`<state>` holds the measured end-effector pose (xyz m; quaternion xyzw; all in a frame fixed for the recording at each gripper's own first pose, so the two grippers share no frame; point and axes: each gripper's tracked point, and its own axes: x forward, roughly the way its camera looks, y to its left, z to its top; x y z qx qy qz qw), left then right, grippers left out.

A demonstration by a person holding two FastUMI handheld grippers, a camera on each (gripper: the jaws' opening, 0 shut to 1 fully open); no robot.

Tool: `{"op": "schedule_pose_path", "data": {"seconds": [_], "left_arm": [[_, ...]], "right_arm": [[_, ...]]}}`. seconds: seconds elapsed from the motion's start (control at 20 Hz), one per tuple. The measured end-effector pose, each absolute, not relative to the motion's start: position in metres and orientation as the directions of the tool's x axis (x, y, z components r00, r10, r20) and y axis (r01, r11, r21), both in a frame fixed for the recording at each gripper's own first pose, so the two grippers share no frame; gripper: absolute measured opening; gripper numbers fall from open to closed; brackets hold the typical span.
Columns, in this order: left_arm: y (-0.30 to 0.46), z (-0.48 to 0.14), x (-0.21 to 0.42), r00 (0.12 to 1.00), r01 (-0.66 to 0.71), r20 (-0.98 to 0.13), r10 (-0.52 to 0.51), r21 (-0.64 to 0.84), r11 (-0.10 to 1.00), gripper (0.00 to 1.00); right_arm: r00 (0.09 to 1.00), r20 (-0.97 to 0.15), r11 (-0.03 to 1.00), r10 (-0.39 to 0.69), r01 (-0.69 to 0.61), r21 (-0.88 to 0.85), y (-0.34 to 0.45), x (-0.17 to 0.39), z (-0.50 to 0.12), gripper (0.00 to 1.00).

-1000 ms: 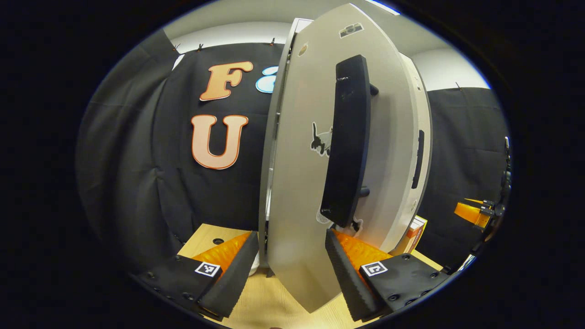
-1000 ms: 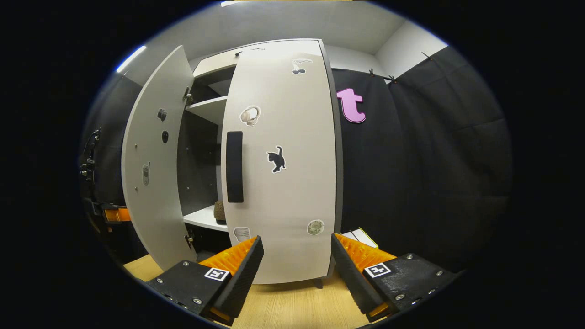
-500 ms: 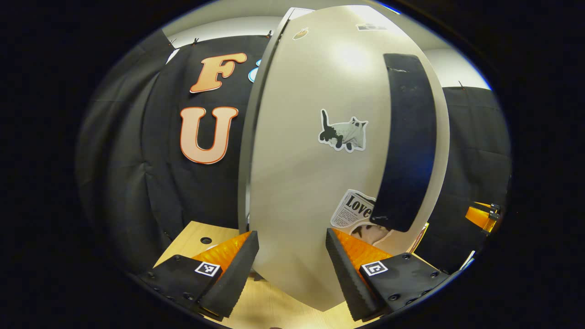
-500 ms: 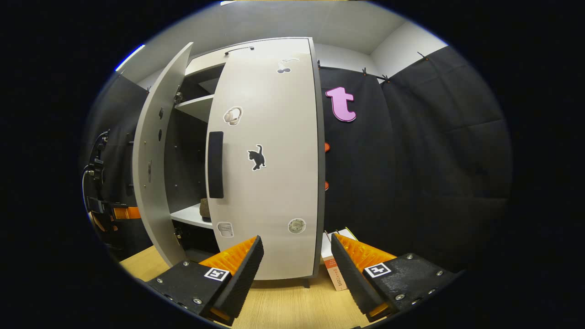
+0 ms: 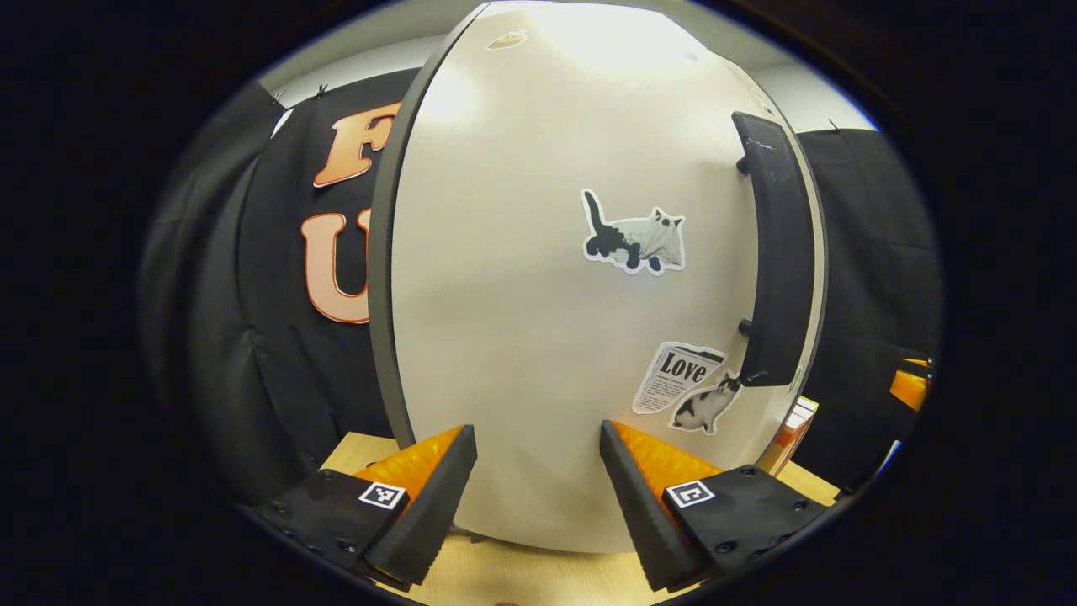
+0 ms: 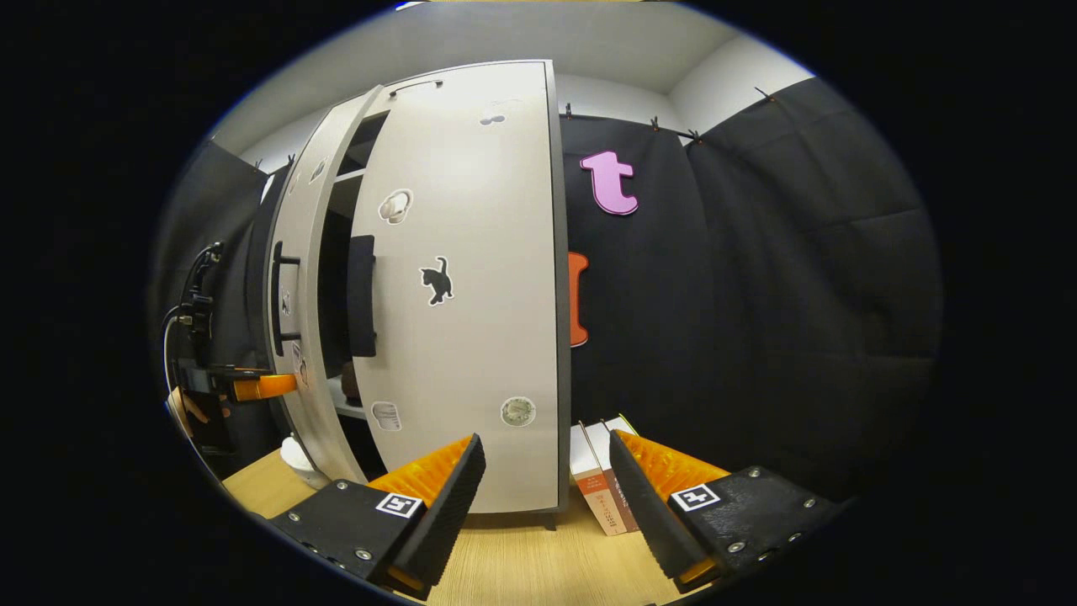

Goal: Grab one shoe with the right hand and put it into the shoe cabinet, grab the other shoe with the left hand and put it into the shoe cabinet; then close the right door with the right hand and the left door with the left hand.

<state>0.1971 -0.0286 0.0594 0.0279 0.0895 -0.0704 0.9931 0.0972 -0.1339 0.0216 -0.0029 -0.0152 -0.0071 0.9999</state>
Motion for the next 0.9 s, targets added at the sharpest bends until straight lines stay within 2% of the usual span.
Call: {"op": "schedule_pose_path", "data": {"seconds": [0.2,0.25,0.5,0.65,0.9], "left_arm": [[-0.032,0.055,0.208,0.975,0.113,-0.197,-0.106,0.025,0.993,0.94],[-0.03,0.059,0.211,0.973,0.104,-0.21,-0.097,0.021,0.994,0.97],[-0.018,0.107,0.179,0.978,0.064,-0.198,-0.064,-0.007,0.998,0.96],[0.004,0.156,0.151,0.989,0.047,-0.139,-0.049,-0.013,0.999,0.99],[0.05,0.227,0.093,1.0,-0.01,-0.028,0.012,0.053,0.999,0.94]], "right_arm": [[1.0,0.018,1.0,-0.006,0.005,0.02,-0.13,0.105,0.021,0.92],[1.0,0.018,1.0,0.001,-0.002,0.029,-0.127,0.107,0.024,0.92],[1.0,0.025,1.0,0.019,-0.019,0.0,-0.117,0.106,0.05,0.92],[0.999,0.036,1.0,0.026,-0.026,-0.01,-0.113,0.098,0.073,0.92],[0.995,0.092,0.999,0.048,-0.049,0.003,-0.103,0.074,0.122,0.92]]}}
